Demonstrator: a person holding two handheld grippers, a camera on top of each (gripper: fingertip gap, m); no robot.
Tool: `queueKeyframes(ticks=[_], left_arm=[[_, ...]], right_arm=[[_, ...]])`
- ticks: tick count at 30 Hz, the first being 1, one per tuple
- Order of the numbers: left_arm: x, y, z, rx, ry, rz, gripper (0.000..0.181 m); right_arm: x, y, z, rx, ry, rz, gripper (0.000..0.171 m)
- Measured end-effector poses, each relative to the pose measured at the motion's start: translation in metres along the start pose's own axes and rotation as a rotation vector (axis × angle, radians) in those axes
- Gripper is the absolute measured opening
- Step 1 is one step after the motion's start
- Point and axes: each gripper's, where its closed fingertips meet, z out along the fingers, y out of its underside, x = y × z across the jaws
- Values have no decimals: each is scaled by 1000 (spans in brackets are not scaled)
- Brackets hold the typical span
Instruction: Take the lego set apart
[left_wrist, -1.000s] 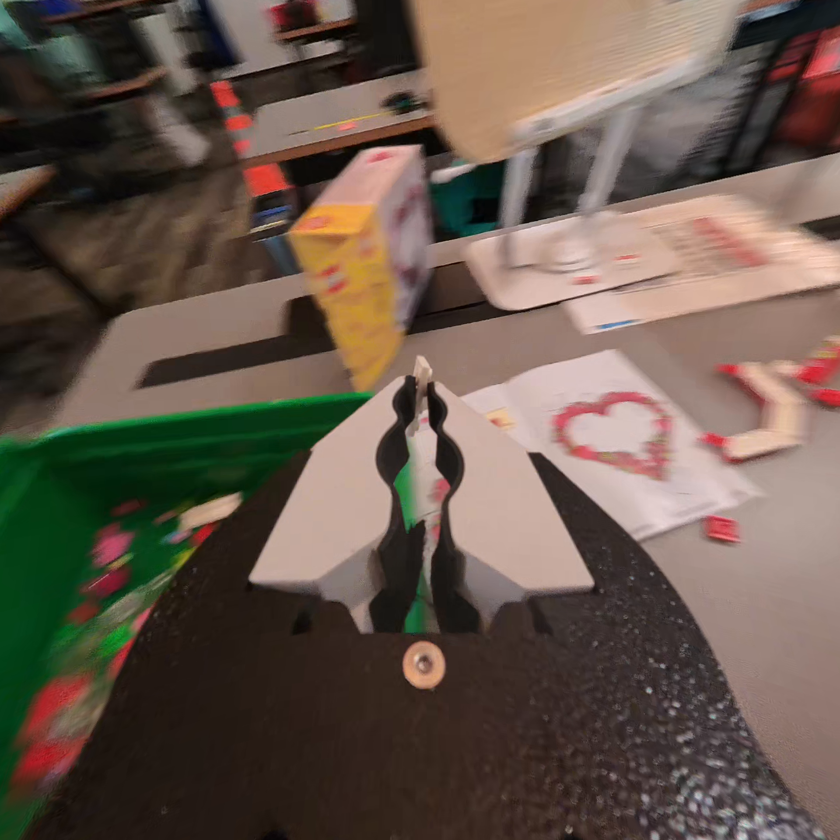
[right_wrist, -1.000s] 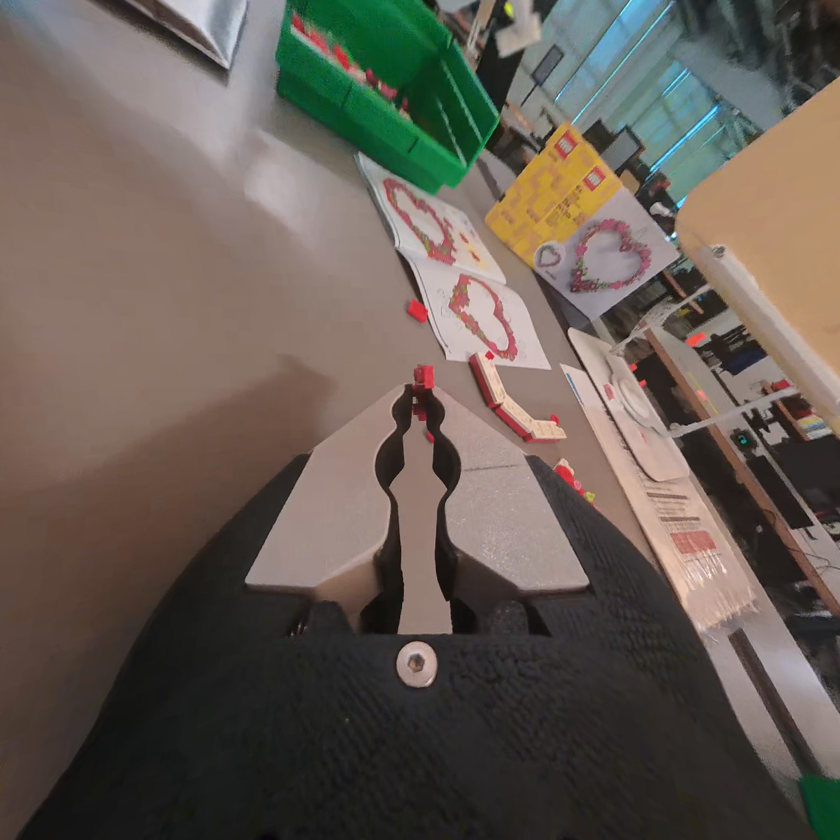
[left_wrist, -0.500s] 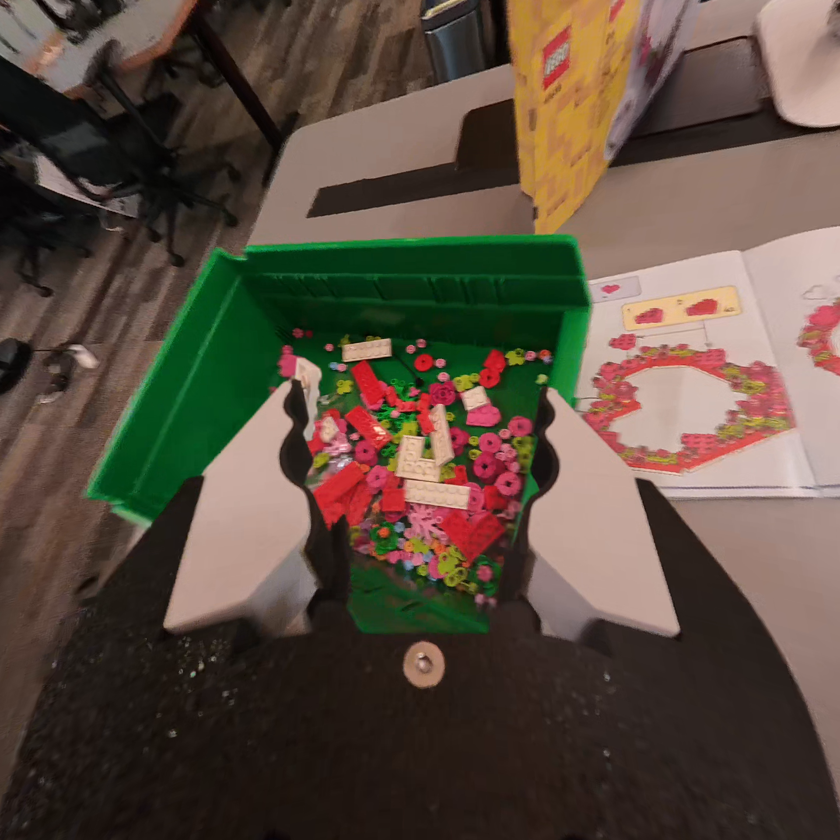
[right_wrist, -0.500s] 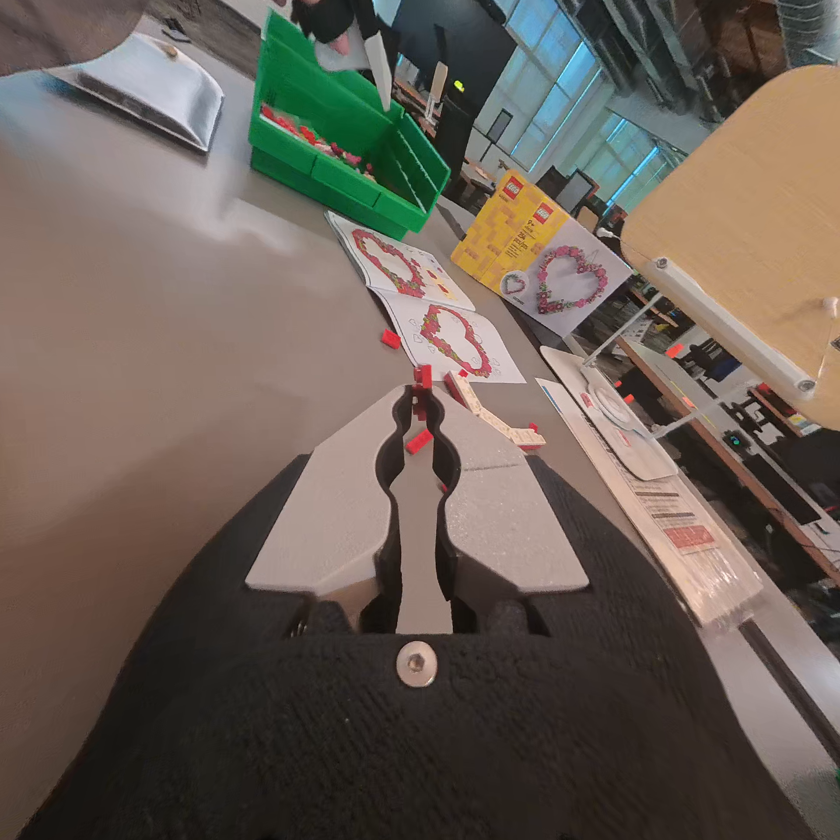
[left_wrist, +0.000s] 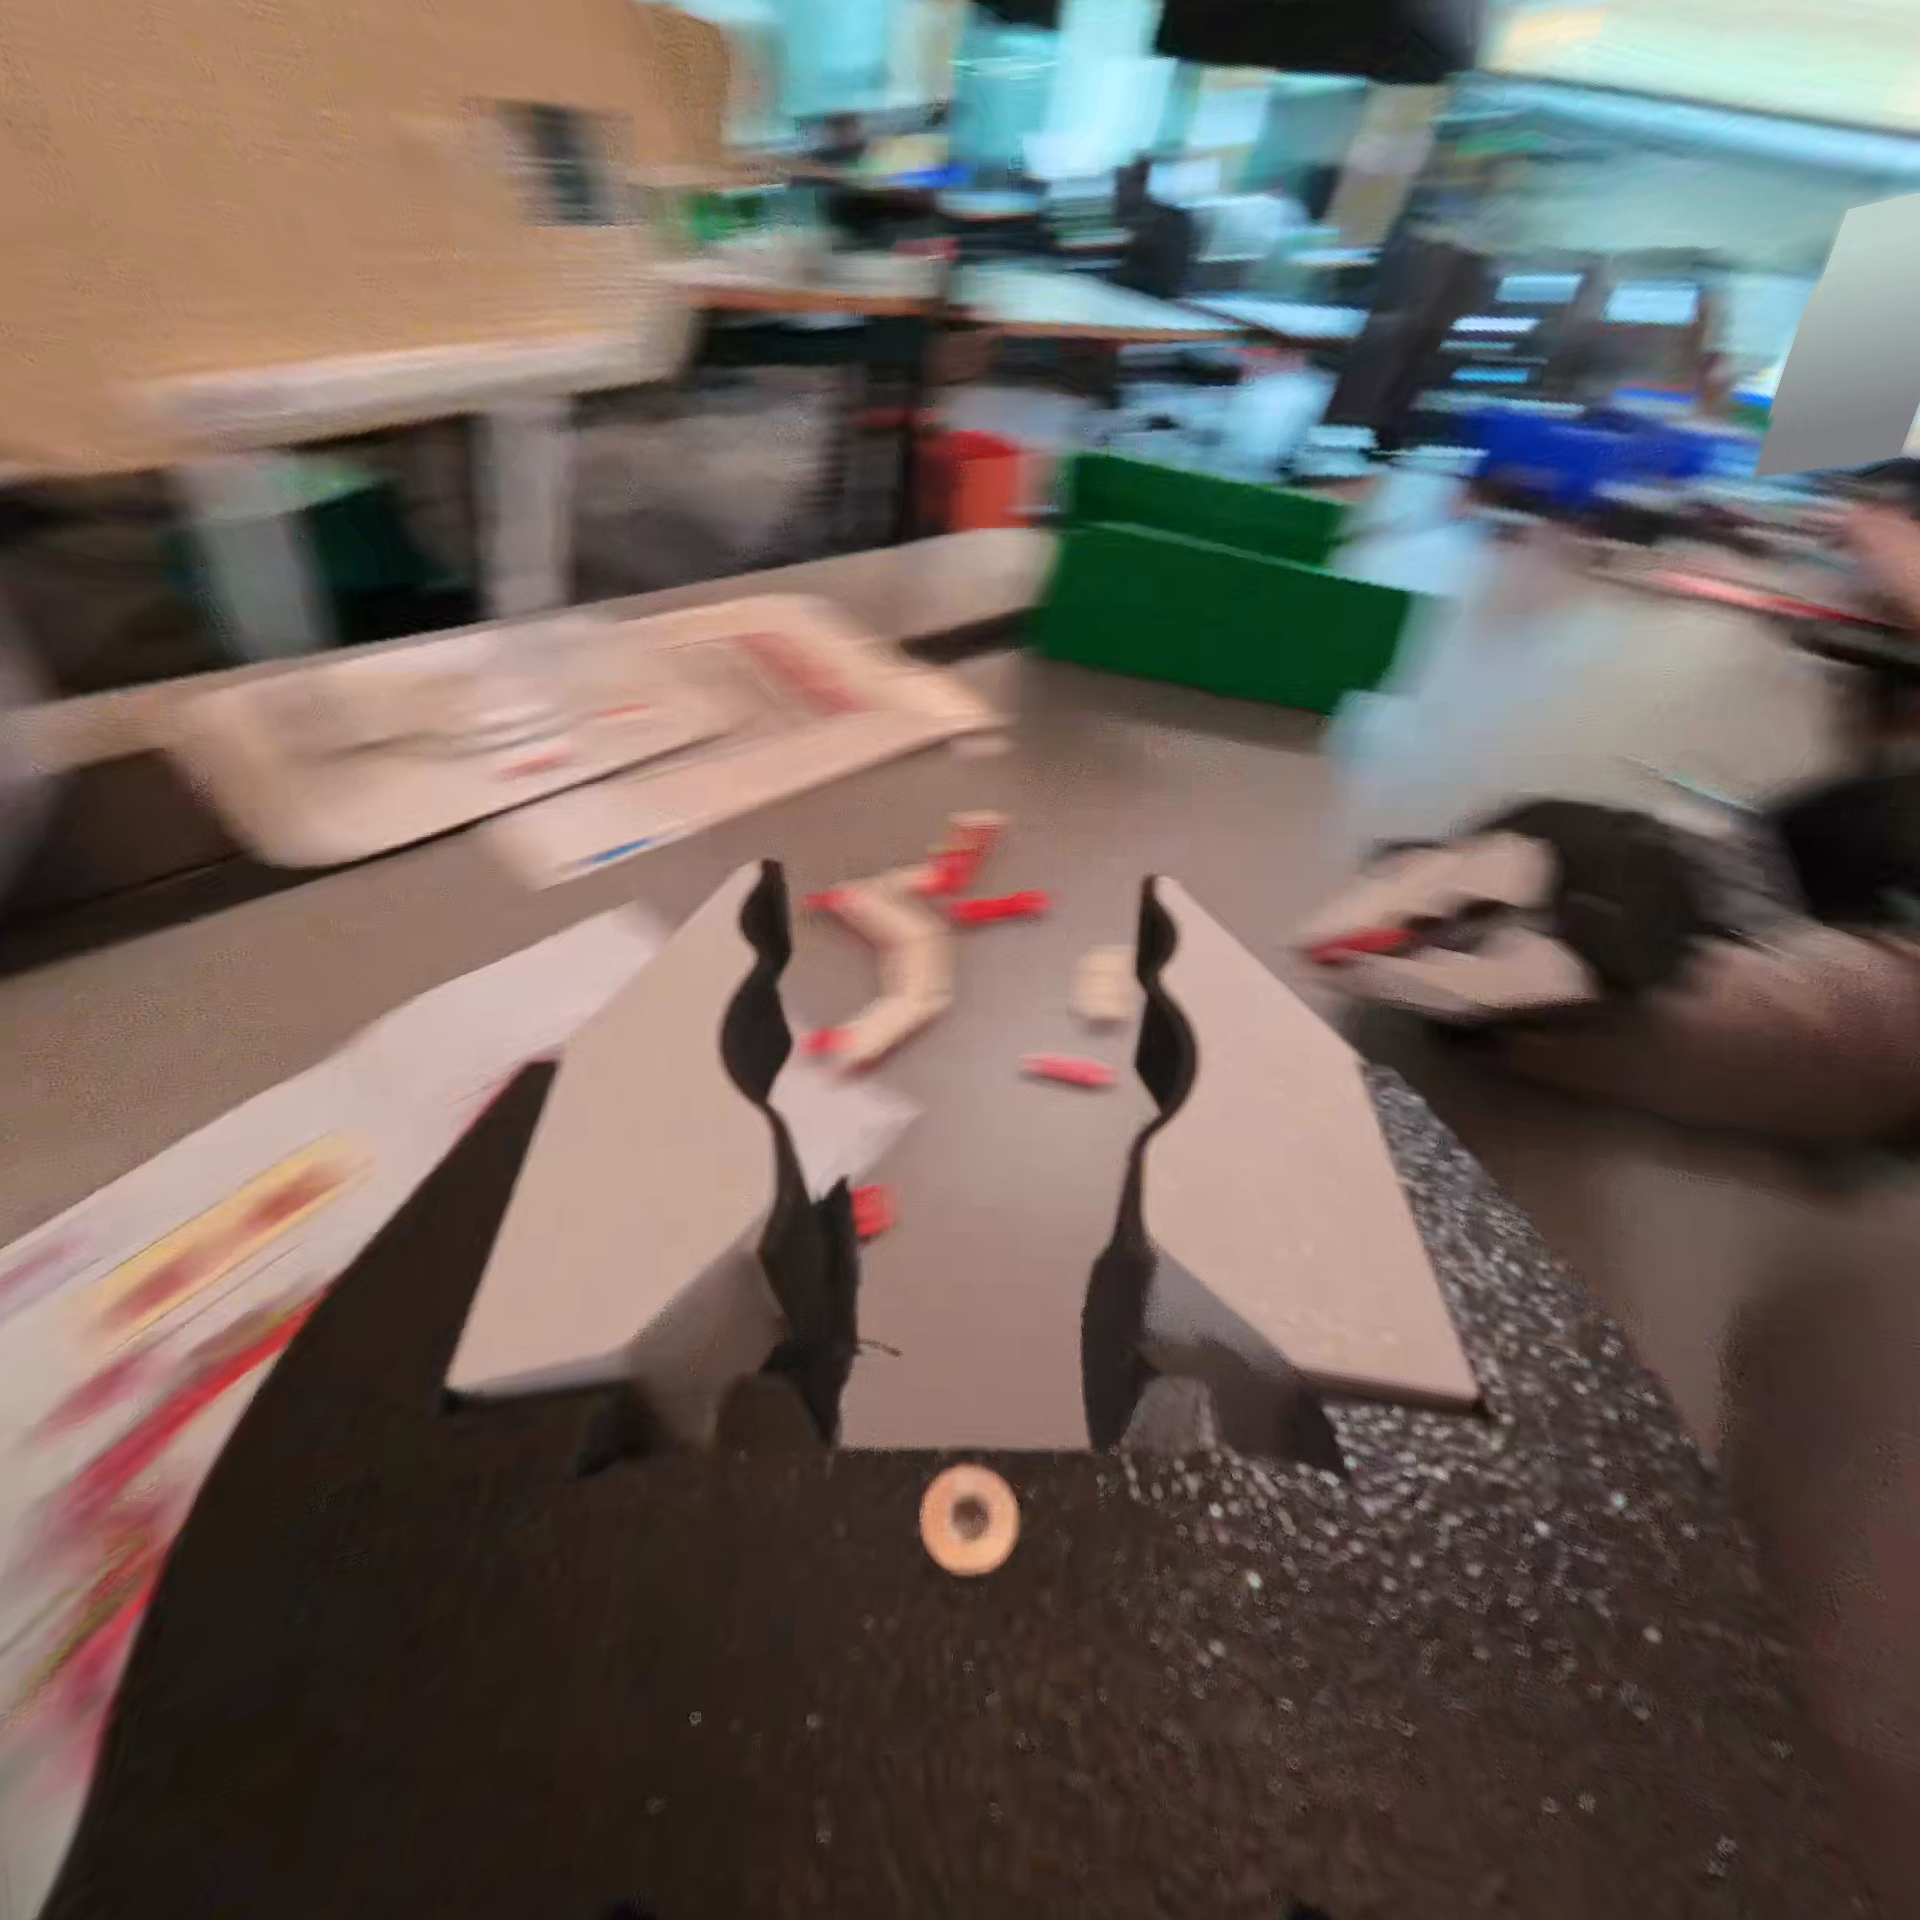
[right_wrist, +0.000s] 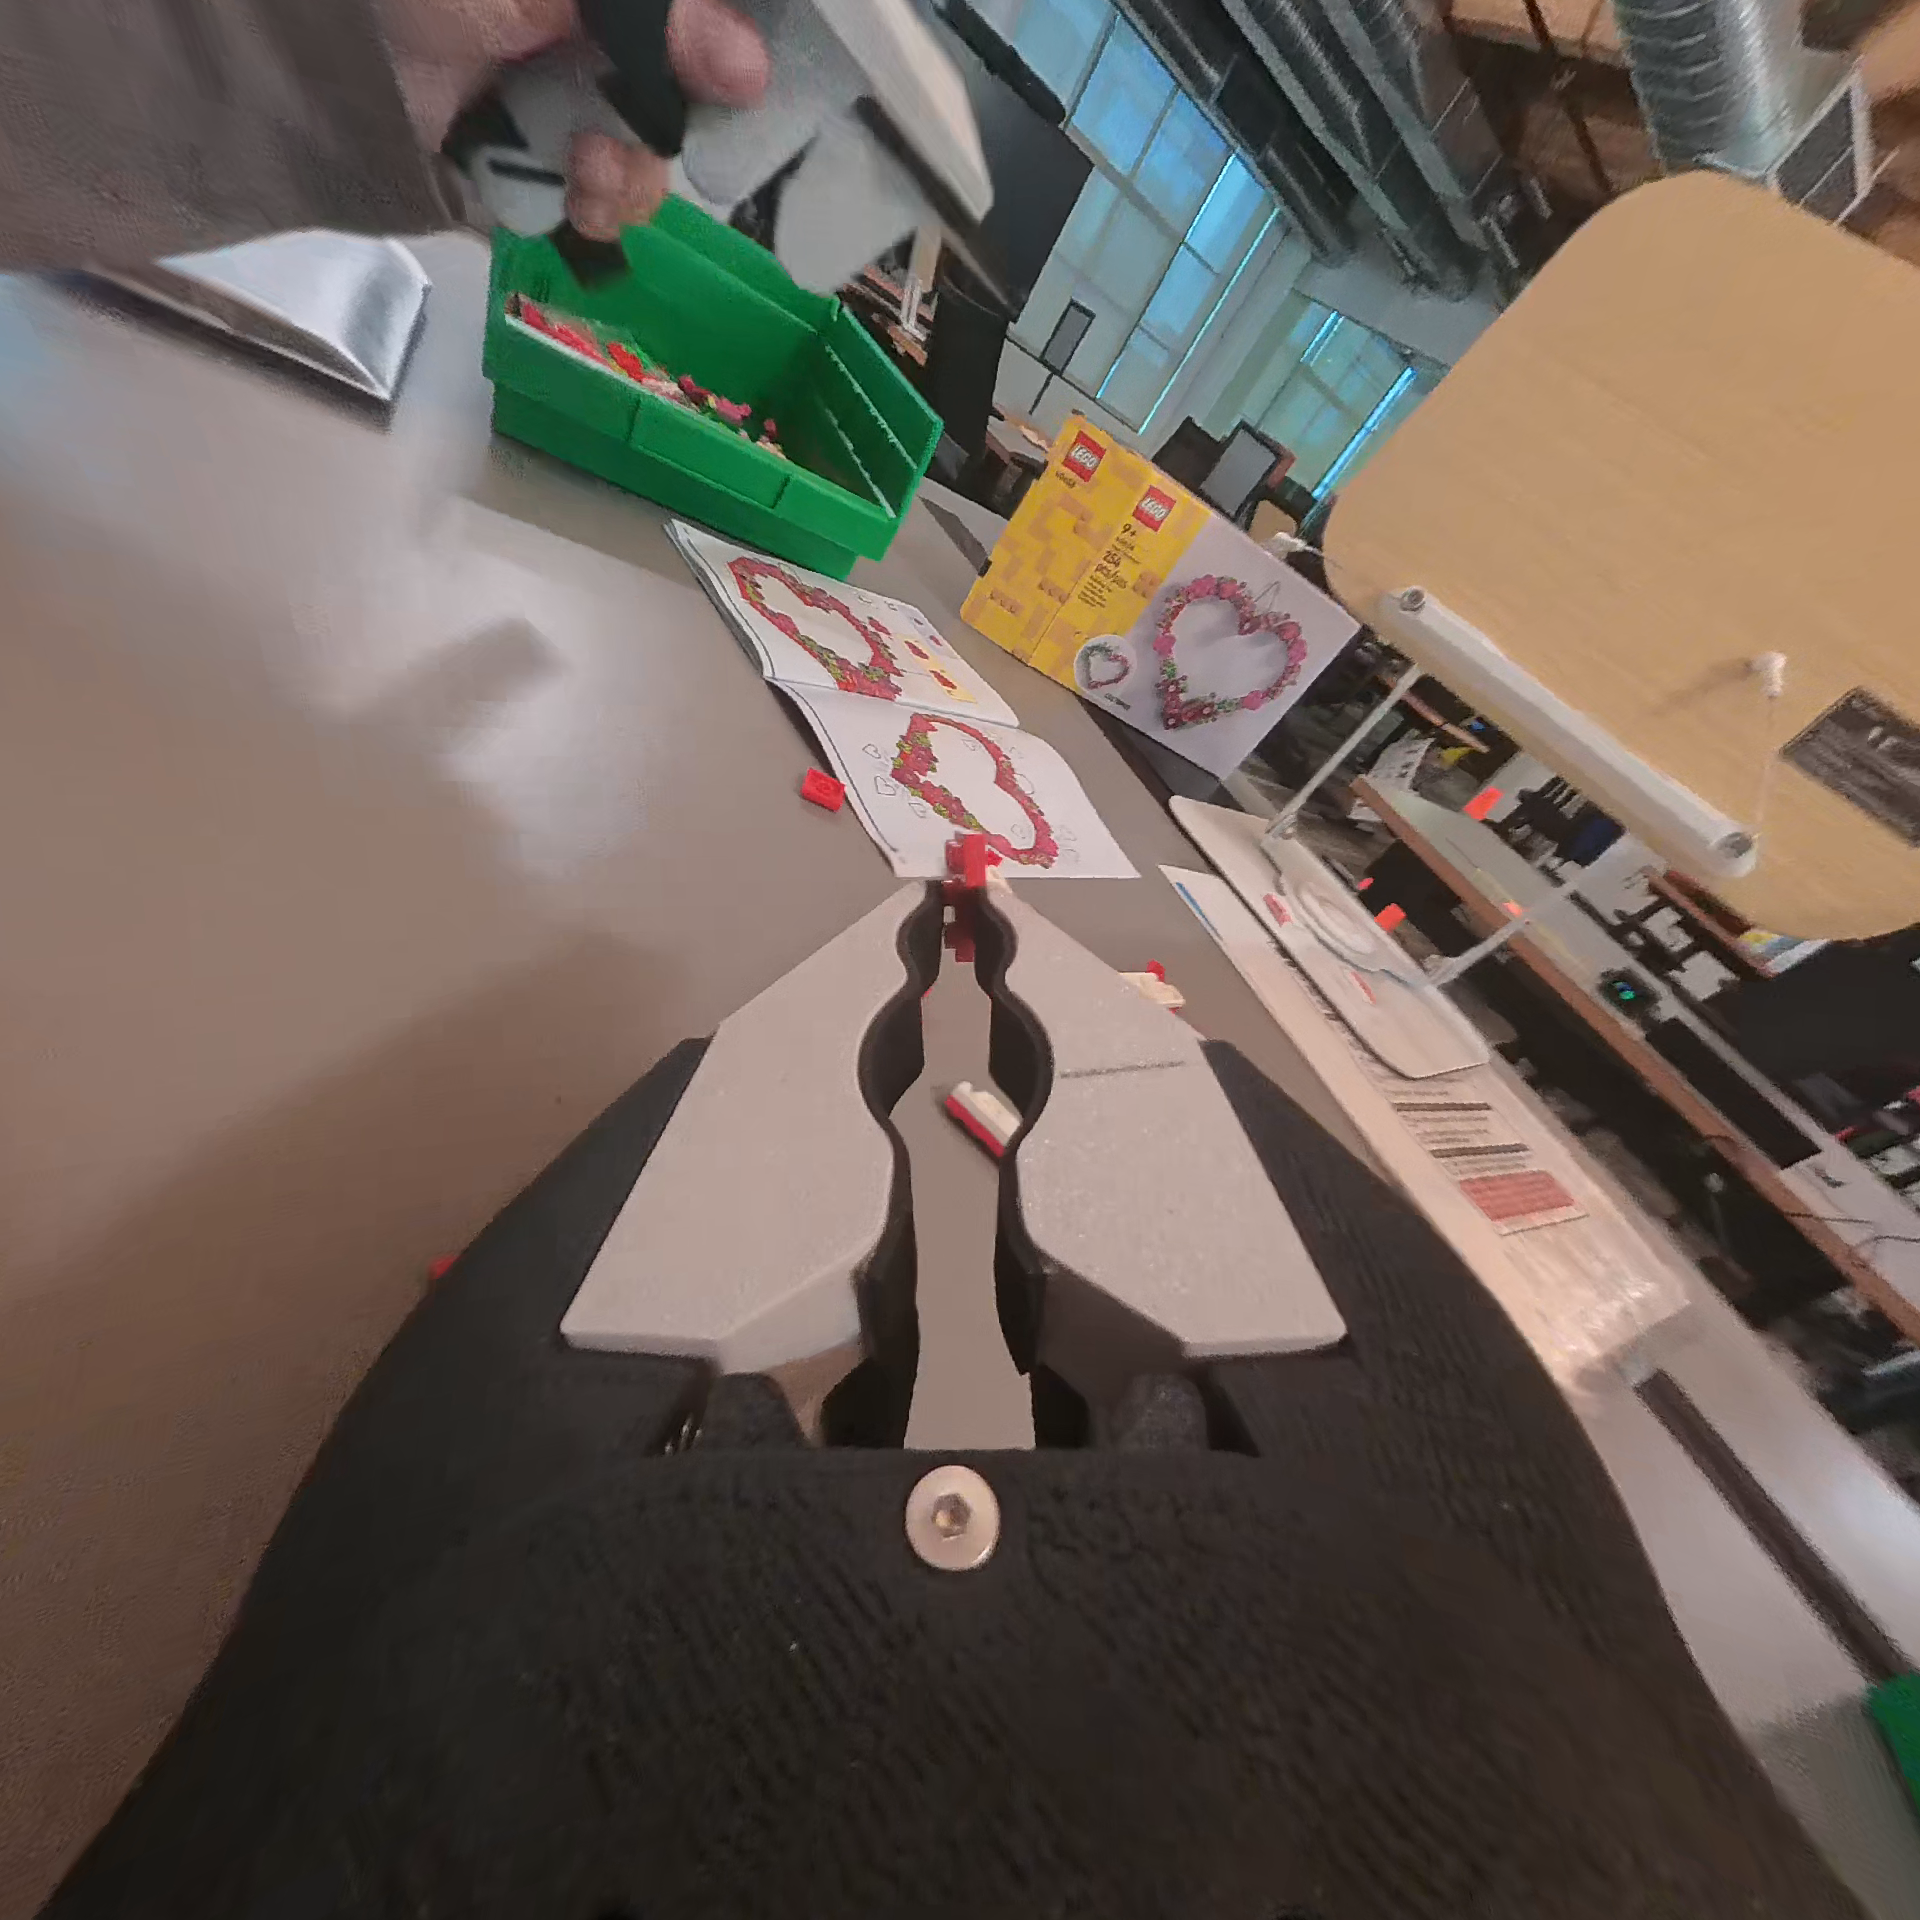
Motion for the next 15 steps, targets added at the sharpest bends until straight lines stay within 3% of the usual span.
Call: queueKeyframes(ticks=[1, 4, 9, 13, 15], left_arm=[[38, 8, 18, -3, 153, 27, 56], [102, 52, 59, -102, 354, 70, 54], [135, 99, 78, -157, 378, 440, 45], [141, 109, 78, -129, 275, 836, 14], [140, 111, 78, -125, 230, 951, 11]], right_arm=[[-1, 0, 0, -11, 7, -45, 4], [-6, 4, 0, -60, 28, -228, 4], [-22, 6, 3, -102, 19, -443, 3], [-32, 8, 5, -123, -3, -533, 3], [-34, 10, 6, -135, -10, -543, 3]])
